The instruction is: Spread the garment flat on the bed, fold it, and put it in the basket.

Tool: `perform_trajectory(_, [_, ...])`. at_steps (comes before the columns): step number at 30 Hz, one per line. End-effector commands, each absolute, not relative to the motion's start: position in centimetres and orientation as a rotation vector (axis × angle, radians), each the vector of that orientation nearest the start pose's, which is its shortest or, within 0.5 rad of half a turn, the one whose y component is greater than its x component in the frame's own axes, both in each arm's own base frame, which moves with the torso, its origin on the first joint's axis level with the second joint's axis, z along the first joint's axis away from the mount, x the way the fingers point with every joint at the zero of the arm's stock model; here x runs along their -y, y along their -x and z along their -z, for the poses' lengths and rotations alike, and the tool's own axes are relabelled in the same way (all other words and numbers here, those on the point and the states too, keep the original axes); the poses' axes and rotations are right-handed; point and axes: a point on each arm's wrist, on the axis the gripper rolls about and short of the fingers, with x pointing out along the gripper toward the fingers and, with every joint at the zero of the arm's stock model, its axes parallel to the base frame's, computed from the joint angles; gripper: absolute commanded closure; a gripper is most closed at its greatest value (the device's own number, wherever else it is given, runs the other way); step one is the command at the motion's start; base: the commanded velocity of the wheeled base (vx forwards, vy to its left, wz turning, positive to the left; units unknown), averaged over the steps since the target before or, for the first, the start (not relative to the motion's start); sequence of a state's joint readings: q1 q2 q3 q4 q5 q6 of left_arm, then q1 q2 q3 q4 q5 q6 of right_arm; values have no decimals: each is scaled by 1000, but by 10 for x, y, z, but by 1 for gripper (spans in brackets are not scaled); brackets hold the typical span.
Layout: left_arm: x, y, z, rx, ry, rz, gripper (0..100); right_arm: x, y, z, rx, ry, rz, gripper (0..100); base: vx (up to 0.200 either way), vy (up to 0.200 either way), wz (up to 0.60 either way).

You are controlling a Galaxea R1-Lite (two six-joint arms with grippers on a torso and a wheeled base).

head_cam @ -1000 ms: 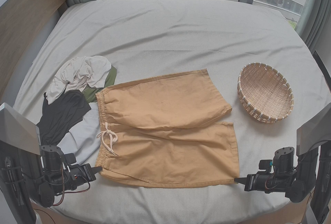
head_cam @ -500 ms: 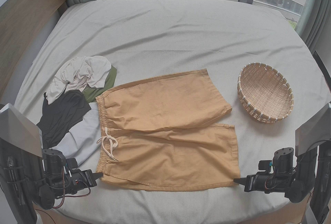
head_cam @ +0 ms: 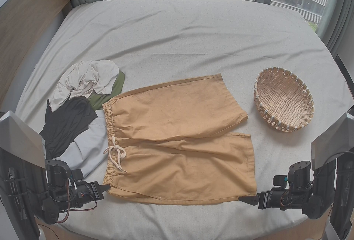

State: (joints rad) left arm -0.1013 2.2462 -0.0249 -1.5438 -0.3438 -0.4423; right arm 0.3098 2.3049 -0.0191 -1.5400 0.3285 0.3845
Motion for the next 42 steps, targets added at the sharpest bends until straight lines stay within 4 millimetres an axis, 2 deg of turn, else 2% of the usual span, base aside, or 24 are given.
perform_trajectory(1, [30,-220,14,-760,501,272,100,-75,-206,29,-870,-359,-459,100,0,0,0])
perform_trajectory(14, [30,-220,13,-757,516,272,100,-74,-206,29,-869,-359,-456,100,0,0,0])
perform_trajectory(18, [32,-219,-4,-730,660,313,100,-75,-199,22,-878,-382,-457,100,0,0,0])
perform_trajectory(23, [30,-211,-6,-775,712,334,100,-76,-194,18,-920,-404,-447,100,0,0,0])
perform_trajectory(33, [23,-199,9,-916,577,318,100,-75,-185,19,-998,-343,-454,100,0,0,0])
perform_trajectory(42, [15,-194,9,-936,526,306,100,-70,-174,6,-1038,-311,-448,100,0,0,0])
